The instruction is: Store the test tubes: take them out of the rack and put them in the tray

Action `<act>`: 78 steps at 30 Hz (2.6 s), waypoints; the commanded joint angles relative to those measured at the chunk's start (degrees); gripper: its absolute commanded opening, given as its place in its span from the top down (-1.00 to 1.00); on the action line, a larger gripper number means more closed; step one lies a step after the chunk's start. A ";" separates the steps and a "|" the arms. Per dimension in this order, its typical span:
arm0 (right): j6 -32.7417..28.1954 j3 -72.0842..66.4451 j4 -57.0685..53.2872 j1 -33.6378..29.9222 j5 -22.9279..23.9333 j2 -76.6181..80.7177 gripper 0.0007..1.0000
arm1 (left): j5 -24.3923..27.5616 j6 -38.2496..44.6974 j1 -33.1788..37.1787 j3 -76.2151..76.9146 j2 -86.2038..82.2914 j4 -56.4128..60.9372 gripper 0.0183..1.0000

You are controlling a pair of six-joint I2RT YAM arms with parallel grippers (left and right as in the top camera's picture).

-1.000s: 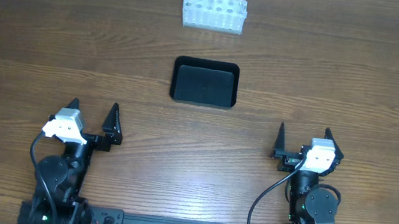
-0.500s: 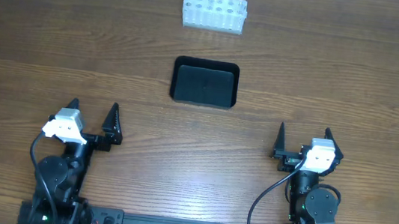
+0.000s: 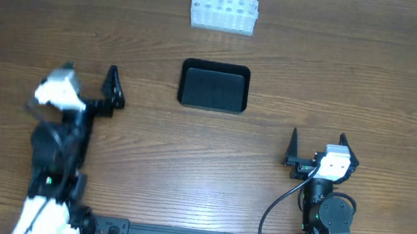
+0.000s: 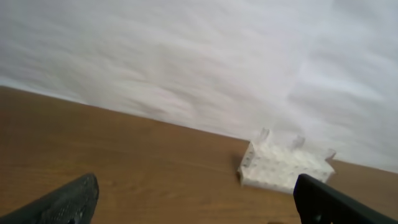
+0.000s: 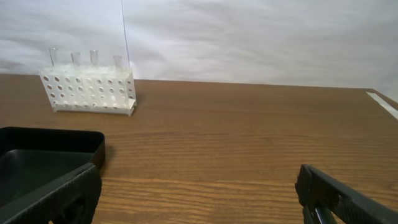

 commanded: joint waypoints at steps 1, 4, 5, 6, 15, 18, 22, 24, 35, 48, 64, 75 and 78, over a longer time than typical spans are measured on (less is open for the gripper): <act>0.15 -0.33 -0.07 0.37 0.33 -0.37 -0.99 | -0.07 0.94 -1.68 19.21 23.37 -0.17 -1.00; 0.13 -0.33 -0.07 0.37 0.33 -0.37 -0.99 | -0.07 1.05 -3.34 30.88 36.59 -3.06 -1.00; 0.13 -0.33 -0.07 0.37 0.33 -0.37 -0.98 | -0.07 1.05 -4.22 35.19 41.40 -4.04 -1.00; 0.13 -0.33 -0.07 0.37 0.33 -0.37 -0.99 | -0.09 1.05 -5.01 38.69 45.13 -4.81 -0.99; 0.13 -0.33 -0.07 0.37 0.33 -0.37 -0.98 | -4.92 1.07 -11.19 68.04 69.16 -22.05 -1.00; 0.13 -0.33 -0.04 0.37 0.33 -0.37 -0.98 | -5.49 1.70 -12.59 72.85 73.18 -23.69 -1.00; 0.13 -0.33 -0.07 0.37 0.33 -0.37 -0.99 | -5.88 1.70 -13.62 74.99 76.08 -23.41 -1.00; 0.15 -0.33 -0.07 0.37 0.33 -0.37 -0.98 | -5.88 1.70 -13.99 76.17 77.83 -23.32 -1.00; 0.13 -0.33 -0.07 0.37 0.33 -0.37 -0.98 | -5.95 1.92 -15.10 85.13 87.97 -23.34 -1.00; 0.13 -0.33 -0.07 0.37 0.33 -0.37 -0.99 | -12.59 3.65 -17.14 89.61 93.18 -23.71 -0.91; 0.13 -0.33 -0.07 0.37 0.33 -0.37 -0.99 | -14.91 3.63 -18.12 89.61 93.24 -23.52 -0.21; 0.13 -0.33 -0.07 0.37 0.33 -0.37 -0.98 | -15.93 3.61 -18.64 89.61 93.35 -23.52 0.14; 0.13 -0.33 -0.07 0.37 0.33 -0.37 -0.99 | -15.93 3.61 -18.64 89.61 93.35 -23.52 0.29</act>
